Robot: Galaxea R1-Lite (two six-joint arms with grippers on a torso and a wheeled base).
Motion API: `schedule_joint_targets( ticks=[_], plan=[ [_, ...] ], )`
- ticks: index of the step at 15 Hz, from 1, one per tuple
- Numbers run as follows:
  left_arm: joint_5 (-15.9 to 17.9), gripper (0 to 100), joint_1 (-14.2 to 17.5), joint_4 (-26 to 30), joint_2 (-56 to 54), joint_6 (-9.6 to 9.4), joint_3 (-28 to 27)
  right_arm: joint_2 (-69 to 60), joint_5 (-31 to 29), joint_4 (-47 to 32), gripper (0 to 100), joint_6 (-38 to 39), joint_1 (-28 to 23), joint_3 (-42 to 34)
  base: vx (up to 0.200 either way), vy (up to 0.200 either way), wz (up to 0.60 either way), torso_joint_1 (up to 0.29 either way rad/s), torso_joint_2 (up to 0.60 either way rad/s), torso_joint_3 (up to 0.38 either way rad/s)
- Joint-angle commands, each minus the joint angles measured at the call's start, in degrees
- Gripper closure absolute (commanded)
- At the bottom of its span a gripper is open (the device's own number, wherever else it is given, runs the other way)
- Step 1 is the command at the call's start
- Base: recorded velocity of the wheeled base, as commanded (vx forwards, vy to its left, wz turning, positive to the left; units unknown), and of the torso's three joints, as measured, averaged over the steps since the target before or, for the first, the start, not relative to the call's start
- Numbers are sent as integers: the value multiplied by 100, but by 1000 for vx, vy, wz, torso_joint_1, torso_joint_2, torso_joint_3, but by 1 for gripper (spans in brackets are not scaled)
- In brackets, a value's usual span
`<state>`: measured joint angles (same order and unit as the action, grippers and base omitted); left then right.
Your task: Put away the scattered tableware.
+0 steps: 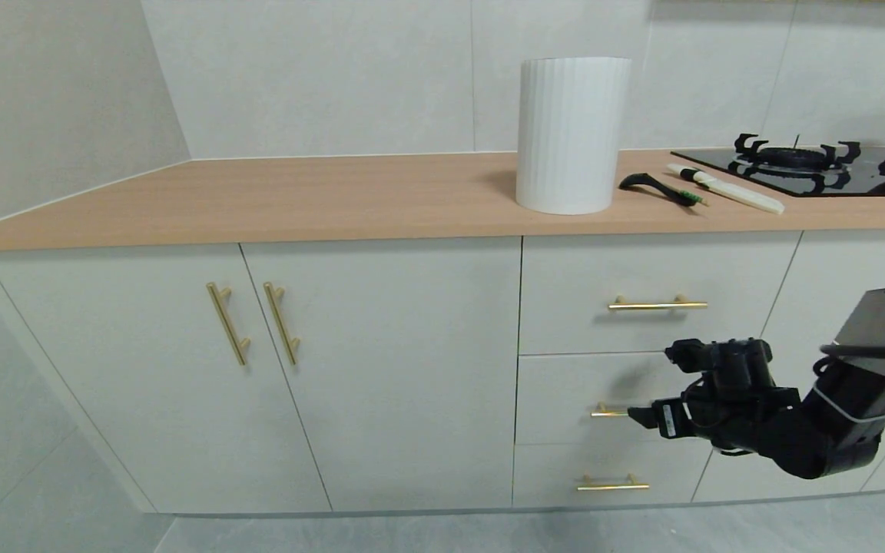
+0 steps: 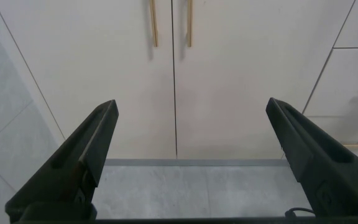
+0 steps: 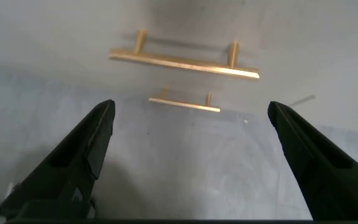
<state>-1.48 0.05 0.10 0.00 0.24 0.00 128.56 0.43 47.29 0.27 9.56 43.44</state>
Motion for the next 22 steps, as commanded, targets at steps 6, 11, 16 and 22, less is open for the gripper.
schedule_joint_targets(
  ticks=[6, 11, 16, 22],
  plan=[
    [-2, 0, 4, -1, 0, 2, 0, 1250, -491, 1081, 0, 246, -7, 464, 0, 0, 0, 0, 0, 0],
    [-2, 0, 4, -1, 0, 2, 0, 1514, -746, 1116, 0, 351, -59, 798, 0, 0, 0, 0, 0, 0],
    [-2, 0, 4, -1, 0, 2, 0, 1698, -851, 1432, 0, 342, -77, 860, 0, 0, 0, 0, 0, 0],
    [-2, 0, 4, -1, 0, 2, 0, 1646, -834, 1362, 0, 298, -59, 657, 0, 0, 0, 0, 0, 0]
  ],
)
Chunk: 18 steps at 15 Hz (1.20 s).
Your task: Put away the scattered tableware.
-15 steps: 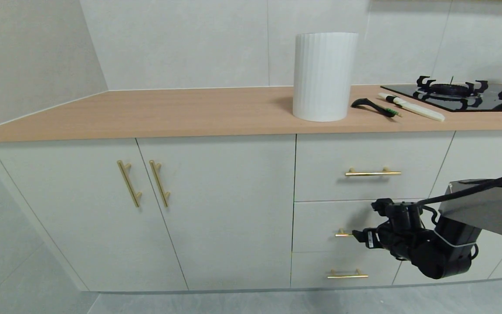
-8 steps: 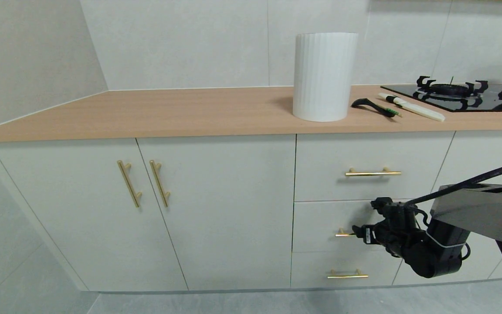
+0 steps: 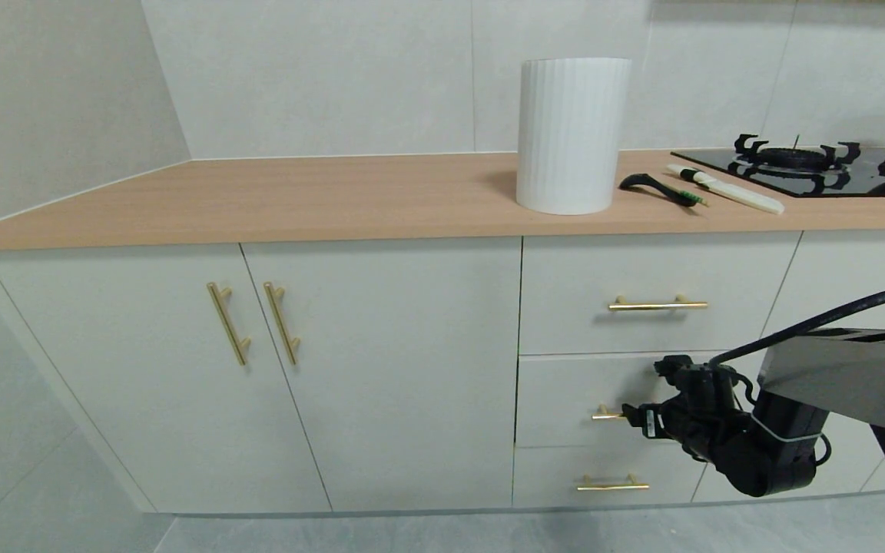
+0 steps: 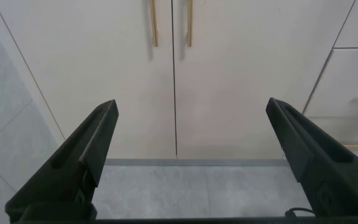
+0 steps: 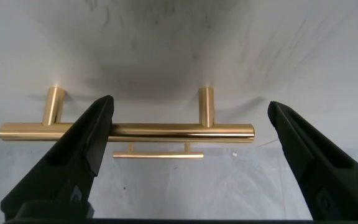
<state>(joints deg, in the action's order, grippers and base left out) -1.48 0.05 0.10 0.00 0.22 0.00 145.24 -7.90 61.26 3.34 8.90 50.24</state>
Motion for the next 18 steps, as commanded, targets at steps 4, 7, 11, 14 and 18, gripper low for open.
schedule_joint_targets(
  ticks=[4, 7, 11, 14, 18],
  plan=[
    [-2, 0, 4, -1, 0, 4, 0, -31, -1, -123, 0, -53, 7, -40, 0, 0, 0, 0, 0, 0],
    [-2, 0, 4, -1, 0, 4, 0, -497, 43, -378, 0, -158, 33, -322, 0, 0, 0, 0, 0, 0],
    [-2, 0, -5, -1, 0, 4, 0, -2518, 438, -2575, 0, -387, 428, -805, 0, 0, 0, 0, 0, 0],
    [-2, 0, -5, -1, 0, 4, 0, -3696, 474, -3419, 0, -378, 578, -787, 0, 0, 0, 0, 0, 0],
    [-2, 0, 4, -1, 0, 4, 0, -3924, 430, -3304, 0, -325, 613, -743, 0, 0, 0, 0, 0, 0]
  ],
)
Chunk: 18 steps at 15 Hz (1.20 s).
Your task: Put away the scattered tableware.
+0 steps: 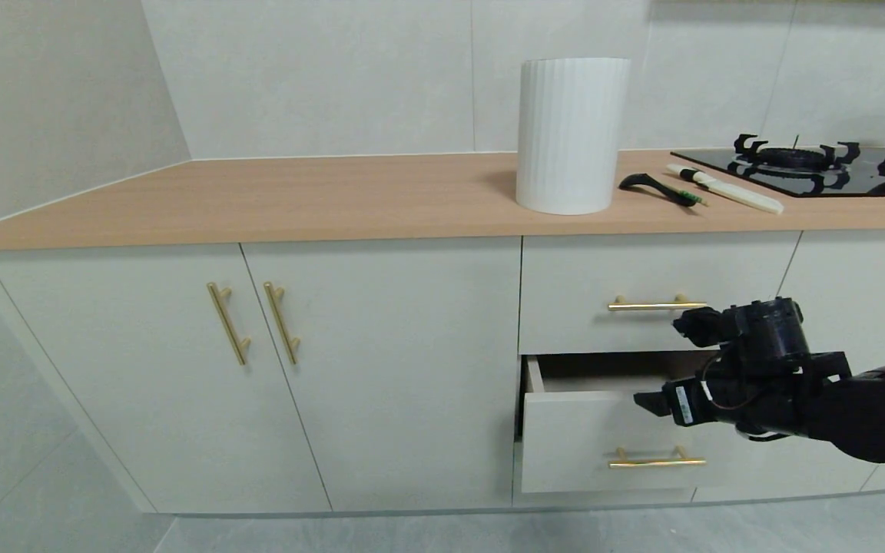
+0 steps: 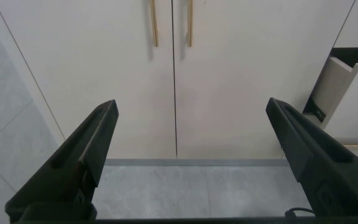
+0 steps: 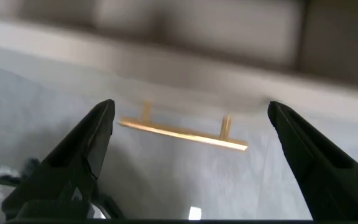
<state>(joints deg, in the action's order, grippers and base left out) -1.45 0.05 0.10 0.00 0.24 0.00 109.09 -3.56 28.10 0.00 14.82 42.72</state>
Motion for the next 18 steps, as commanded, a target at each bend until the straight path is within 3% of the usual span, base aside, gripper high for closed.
schedule_joint_targets(
  ticks=[1, 7, 18],
  plan=[
    [4, 0, 4, -1, 0, 2, 0, -204, -22, 178, 0, 44, 21, 9, 0, 0, 0, 0, 0, 0],
    [-4, 0, 4, -1, 0, 2, 0, 912, -453, 1312, 0, 272, 21, 132, 0, 0, 0, 0, 0, 0],
    [4, 0, -5, -1, 0, 2, 0, 1316, -681, 1321, 0, 475, 21, 290, 0, 0, 0, 0, 0, 0]
  ],
)
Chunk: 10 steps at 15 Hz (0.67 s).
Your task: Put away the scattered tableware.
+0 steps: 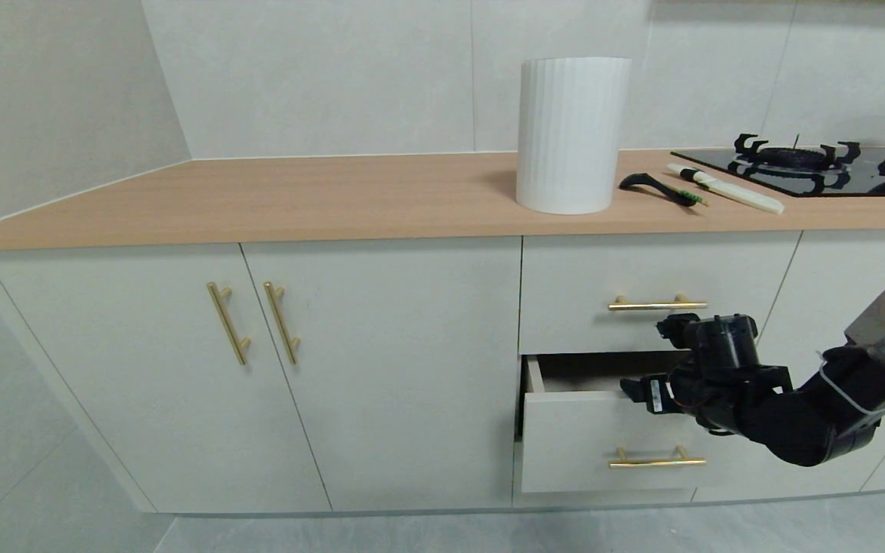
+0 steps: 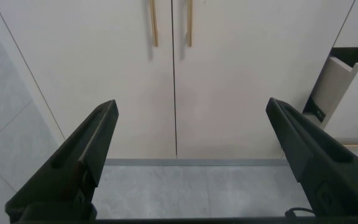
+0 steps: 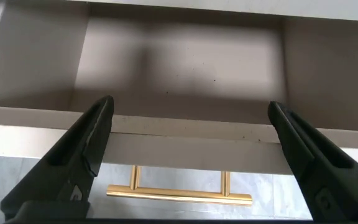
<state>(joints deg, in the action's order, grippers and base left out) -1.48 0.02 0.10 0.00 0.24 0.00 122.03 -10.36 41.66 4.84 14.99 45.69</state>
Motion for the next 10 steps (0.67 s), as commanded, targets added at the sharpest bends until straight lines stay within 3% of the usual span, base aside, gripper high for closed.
schedule_joint_targets(
  ticks=[1, 4, 10],
  plan=[
    [-2, 0, 6, -1, 0, 2, 0, 23, -1, -43, 0, -9, 3, -16, 0, 0, 0, 0, 0, 0],
    [-2, 0, 6, -1, 0, 2, 0, -56, -1, -140, 0, -18, 3, -60, 0, 0, 0, 0, 0, 0],
    [-2, 0, 6, -1, 0, 2, 0, -531, 69, -1177, 0, -132, 30, -51, 0, 0, 0, 0, 0, 0]
  ],
)
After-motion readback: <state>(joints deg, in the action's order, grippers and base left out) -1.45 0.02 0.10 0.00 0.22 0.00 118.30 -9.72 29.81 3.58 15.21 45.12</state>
